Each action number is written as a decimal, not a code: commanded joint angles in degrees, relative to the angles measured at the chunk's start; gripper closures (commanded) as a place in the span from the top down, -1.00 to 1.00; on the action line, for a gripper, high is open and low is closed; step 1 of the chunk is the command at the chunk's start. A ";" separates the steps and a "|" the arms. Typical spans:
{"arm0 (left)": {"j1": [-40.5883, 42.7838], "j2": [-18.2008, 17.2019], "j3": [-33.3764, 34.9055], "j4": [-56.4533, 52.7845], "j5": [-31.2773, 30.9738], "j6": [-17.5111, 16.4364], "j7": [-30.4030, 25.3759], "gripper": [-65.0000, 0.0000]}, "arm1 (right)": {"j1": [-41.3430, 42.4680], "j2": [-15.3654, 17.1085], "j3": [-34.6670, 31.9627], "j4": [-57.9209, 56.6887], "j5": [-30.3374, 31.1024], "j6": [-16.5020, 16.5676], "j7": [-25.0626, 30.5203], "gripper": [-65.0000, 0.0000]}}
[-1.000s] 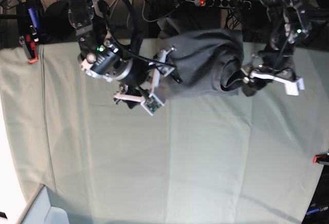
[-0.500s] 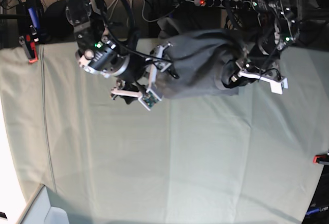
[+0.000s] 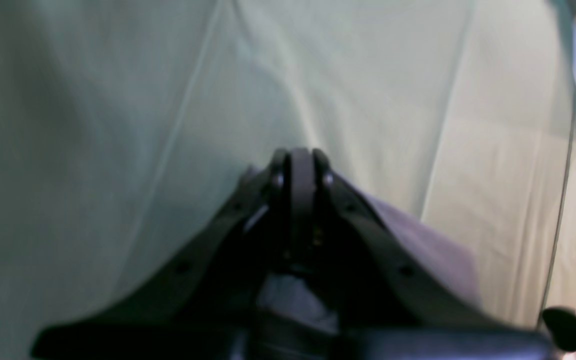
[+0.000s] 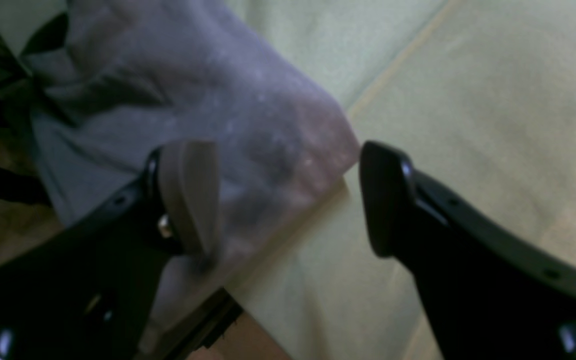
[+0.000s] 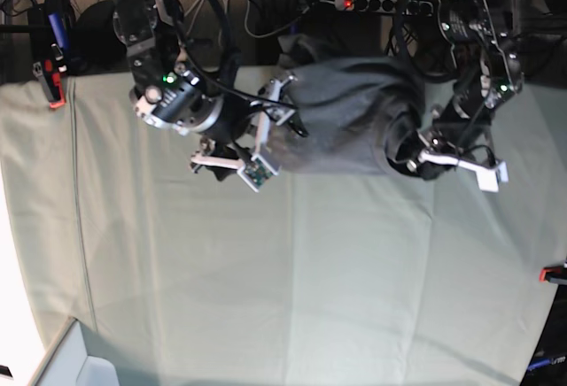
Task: Layout the t-shirt on the table in an organized manner, then fold the t-shirt properly
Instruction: 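Grasp the folded bundle with both grippers and tuck its edges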
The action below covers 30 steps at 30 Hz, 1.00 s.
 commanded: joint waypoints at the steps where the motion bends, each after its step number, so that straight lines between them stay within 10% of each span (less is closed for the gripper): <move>1: -1.68 -0.39 -0.09 1.70 -0.66 -0.38 -1.12 -1.00 | 0.82 -0.32 -0.04 1.19 0.71 1.03 1.35 0.36; 8: -3.52 -1.53 0.00 -0.06 -0.75 -0.38 -1.12 -0.89 | 0.56 -0.32 -0.04 1.19 0.71 1.03 1.35 0.36; 19: 6.32 -1.53 -0.09 9.61 -3.21 -0.12 -1.03 0.73 | 0.65 -0.32 -0.04 1.19 0.71 1.03 1.35 0.36; 30: 13.53 -0.91 -0.18 3.28 -4.00 -0.38 -1.47 0.79 | 0.73 -0.32 -0.04 1.10 0.71 1.03 1.35 0.36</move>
